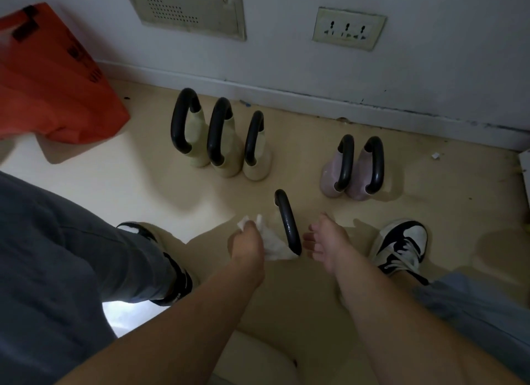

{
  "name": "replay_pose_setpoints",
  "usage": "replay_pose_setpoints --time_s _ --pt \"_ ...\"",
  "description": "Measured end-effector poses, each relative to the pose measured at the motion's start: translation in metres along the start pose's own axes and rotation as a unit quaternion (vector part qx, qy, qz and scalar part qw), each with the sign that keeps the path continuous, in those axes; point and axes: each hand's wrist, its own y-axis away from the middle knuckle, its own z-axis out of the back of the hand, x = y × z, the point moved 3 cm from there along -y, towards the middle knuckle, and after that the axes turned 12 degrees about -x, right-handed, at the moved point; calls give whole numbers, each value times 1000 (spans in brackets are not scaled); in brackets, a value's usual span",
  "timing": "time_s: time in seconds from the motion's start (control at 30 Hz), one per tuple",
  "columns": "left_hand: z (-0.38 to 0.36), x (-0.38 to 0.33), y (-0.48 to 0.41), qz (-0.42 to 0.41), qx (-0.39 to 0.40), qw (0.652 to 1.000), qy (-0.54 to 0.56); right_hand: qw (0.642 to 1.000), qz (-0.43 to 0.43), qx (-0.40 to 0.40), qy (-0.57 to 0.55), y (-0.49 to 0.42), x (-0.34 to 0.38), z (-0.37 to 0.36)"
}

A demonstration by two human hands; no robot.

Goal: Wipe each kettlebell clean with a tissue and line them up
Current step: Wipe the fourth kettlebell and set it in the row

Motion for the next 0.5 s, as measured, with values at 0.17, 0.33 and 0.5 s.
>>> replay_pose_setpoints --time_s 0.17,0.33,0.5 --pt "-19 -12 11 -70 105 991 -35 1000 8 -3 7 -9 7 -12" --pt "-46 -13 15 6 175 985 -3 998 7 28 56 -10 17 -8" --pt "-66 -37 4 38 145 988 -29 997 -11 70 42 -13 36 -26"
